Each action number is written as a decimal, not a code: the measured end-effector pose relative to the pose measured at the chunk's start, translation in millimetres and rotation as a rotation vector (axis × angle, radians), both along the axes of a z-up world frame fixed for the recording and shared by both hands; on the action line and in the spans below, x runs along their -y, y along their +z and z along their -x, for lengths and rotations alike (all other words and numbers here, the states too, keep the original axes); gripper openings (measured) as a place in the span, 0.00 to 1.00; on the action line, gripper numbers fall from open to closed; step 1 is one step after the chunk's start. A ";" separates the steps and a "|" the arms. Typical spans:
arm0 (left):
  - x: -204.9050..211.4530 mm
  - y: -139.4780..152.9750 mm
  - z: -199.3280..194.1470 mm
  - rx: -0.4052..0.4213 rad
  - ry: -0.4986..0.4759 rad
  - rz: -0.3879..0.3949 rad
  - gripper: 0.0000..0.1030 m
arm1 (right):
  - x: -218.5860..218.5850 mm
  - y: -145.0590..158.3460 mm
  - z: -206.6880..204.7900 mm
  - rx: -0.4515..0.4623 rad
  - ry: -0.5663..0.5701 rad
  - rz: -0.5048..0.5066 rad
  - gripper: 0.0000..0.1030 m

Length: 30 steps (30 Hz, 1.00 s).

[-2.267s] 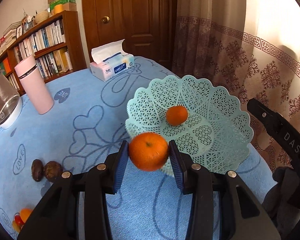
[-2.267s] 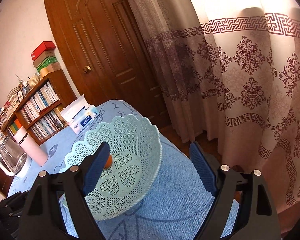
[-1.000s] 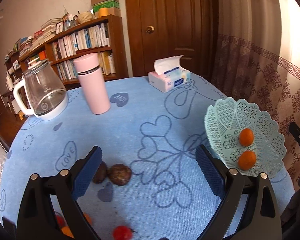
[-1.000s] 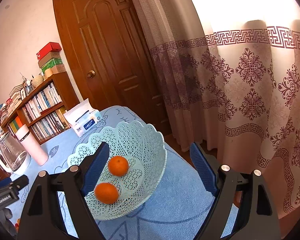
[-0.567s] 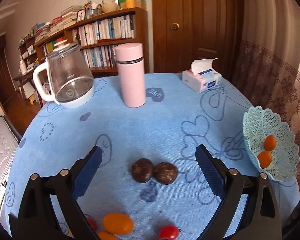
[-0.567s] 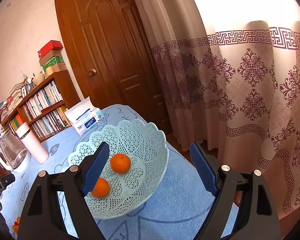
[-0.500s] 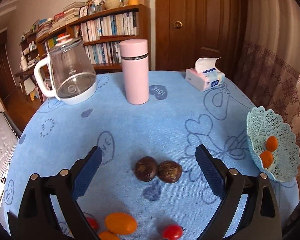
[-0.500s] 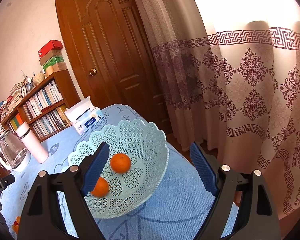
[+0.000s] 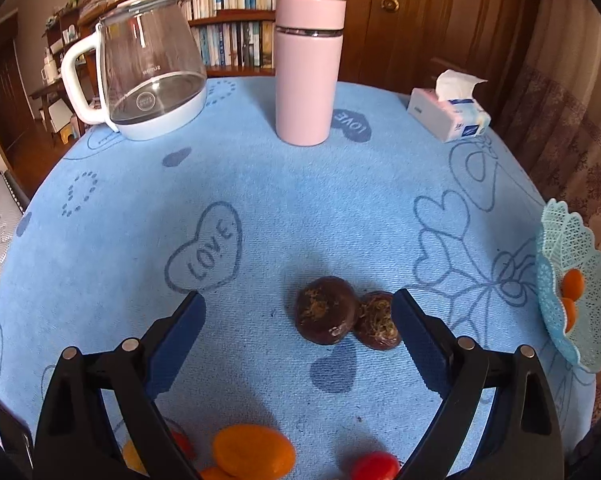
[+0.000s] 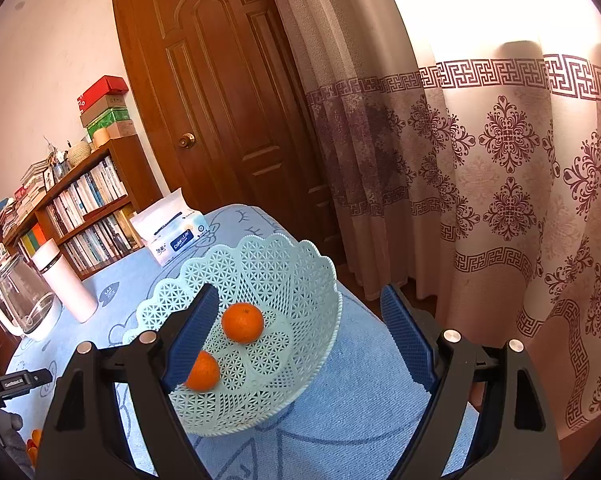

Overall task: Organize fruits
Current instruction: 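Move the left gripper back over the passion fruits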

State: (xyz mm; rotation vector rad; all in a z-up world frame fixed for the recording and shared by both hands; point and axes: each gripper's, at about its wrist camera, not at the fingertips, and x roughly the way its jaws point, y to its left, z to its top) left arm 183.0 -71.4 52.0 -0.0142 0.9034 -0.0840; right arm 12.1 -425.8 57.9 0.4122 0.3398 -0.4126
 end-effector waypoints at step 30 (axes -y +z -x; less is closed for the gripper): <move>-59.5 -3.9 1.7 0.006 0.065 -0.125 0.91 | 1.1 -1.2 -1.3 -0.008 0.003 -0.006 0.82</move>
